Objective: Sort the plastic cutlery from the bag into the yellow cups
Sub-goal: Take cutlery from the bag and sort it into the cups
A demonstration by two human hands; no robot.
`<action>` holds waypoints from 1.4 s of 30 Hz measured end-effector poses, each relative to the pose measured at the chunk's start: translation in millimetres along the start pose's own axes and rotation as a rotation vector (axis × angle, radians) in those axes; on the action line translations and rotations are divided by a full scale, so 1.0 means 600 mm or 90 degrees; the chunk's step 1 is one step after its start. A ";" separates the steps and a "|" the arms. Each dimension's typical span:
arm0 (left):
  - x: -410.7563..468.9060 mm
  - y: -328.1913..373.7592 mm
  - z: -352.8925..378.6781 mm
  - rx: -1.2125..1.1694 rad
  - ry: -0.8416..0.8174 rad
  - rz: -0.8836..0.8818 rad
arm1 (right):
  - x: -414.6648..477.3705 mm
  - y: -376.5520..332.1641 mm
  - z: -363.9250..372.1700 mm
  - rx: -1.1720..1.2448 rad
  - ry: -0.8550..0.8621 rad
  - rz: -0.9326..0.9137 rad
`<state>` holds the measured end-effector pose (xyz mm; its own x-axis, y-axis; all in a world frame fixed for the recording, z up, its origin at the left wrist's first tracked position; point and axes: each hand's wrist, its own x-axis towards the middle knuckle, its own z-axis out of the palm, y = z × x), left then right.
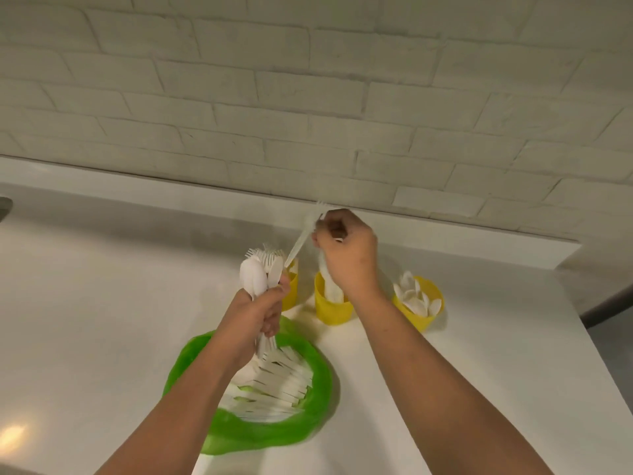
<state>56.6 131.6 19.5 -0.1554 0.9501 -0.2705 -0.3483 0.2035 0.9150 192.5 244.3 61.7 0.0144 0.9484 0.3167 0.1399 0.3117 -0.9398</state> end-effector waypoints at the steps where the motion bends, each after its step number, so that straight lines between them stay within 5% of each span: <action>1: 0.000 0.005 -0.003 0.012 0.006 0.014 | -0.001 0.011 0.019 -0.058 -0.027 -0.016; 7: -0.013 0.029 -0.013 0.185 0.006 0.127 | -0.012 0.073 0.062 -0.596 -0.288 -0.115; 9: -0.022 0.038 -0.011 0.196 -0.014 0.158 | -0.013 0.058 0.054 -0.640 -0.294 -0.149; 14: -0.033 0.062 0.011 0.203 -0.073 0.245 | -0.040 0.014 0.005 -0.291 -0.165 -0.213; 21: -0.025 0.080 0.062 0.246 -0.113 0.347 | -0.100 -0.022 -0.068 -0.108 -0.401 -0.099; 24: -0.015 0.068 0.100 0.489 -0.117 0.525 | -0.116 -0.020 -0.074 -0.087 -0.440 -0.117; 28: -0.005 0.072 0.131 0.667 -0.134 0.653 | -0.116 -0.059 -0.077 0.262 -0.271 0.049; 32: -0.007 0.071 0.152 0.743 -0.122 0.714 | -0.118 -0.041 -0.089 0.220 -0.168 0.103; 35: -0.007 0.076 0.181 0.732 -0.080 0.690 | -0.128 -0.018 -0.106 0.133 -0.068 0.000; 39: -0.012 0.116 0.211 0.448 -0.272 0.512 | -0.141 0.025 -0.119 0.305 -0.240 0.178; 42: 0.018 0.121 0.229 0.479 -0.362 0.585 | -0.137 0.024 -0.161 0.365 -0.344 0.287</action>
<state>156.9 188.9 124.3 0.4141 0.7400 0.5301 0.2997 -0.6607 0.6882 288.9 165.2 34.2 -0.5382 0.8404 -0.0642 -0.2828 -0.2518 -0.9255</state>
